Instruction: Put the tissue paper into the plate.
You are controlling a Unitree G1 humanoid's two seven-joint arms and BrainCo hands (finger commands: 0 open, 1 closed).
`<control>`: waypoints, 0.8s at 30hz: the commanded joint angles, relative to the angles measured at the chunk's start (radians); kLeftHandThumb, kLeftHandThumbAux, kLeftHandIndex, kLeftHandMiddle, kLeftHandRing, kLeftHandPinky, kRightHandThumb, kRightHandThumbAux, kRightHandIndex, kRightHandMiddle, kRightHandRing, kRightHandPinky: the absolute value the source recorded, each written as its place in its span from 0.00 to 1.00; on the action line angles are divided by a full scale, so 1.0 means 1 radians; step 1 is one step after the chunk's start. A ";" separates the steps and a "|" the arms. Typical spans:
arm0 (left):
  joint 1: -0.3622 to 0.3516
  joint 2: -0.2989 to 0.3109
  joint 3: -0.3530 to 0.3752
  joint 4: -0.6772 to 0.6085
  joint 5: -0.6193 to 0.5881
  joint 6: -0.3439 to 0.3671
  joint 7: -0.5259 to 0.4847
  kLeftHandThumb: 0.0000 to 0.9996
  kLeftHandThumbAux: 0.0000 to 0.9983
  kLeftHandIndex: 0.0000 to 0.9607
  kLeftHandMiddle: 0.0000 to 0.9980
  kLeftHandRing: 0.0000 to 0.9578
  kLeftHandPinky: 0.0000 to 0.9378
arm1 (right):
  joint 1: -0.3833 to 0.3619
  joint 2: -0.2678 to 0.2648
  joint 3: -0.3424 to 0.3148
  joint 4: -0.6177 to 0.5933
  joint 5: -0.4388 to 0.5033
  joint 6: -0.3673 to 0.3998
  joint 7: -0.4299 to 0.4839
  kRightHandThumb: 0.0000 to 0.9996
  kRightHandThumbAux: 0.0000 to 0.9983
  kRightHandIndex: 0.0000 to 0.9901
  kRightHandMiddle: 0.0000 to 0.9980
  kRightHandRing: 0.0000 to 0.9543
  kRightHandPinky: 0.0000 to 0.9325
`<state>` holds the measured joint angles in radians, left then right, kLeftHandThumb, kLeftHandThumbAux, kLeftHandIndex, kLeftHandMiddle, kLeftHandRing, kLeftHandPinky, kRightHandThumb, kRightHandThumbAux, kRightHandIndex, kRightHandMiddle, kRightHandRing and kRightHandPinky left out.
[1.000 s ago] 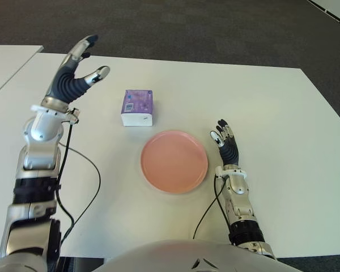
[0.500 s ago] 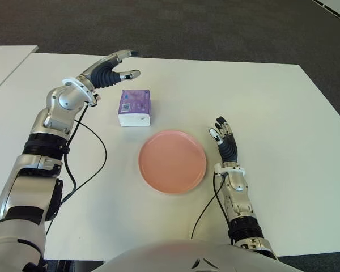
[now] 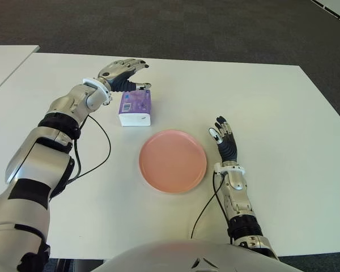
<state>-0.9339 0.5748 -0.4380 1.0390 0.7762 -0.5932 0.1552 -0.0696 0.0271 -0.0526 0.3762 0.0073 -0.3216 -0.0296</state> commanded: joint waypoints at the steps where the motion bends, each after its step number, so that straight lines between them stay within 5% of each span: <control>1: -0.013 -0.013 -0.057 0.048 0.049 -0.019 0.048 0.37 0.11 0.00 0.00 0.00 0.00 | 0.039 0.008 0.001 0.031 0.004 0.035 -0.003 0.40 0.50 0.00 0.00 0.00 0.00; 24: -0.042 0.028 -0.163 0.070 0.110 -0.045 0.086 0.36 0.11 0.00 0.00 0.00 0.00 | 0.036 0.003 -0.009 0.058 0.014 0.011 0.007 0.39 0.48 0.00 0.00 0.00 0.00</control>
<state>-0.9627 0.5816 -0.5778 1.1078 0.8511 -0.6489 0.2199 -0.0636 0.0261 -0.0580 0.3880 0.0097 -0.3387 -0.0260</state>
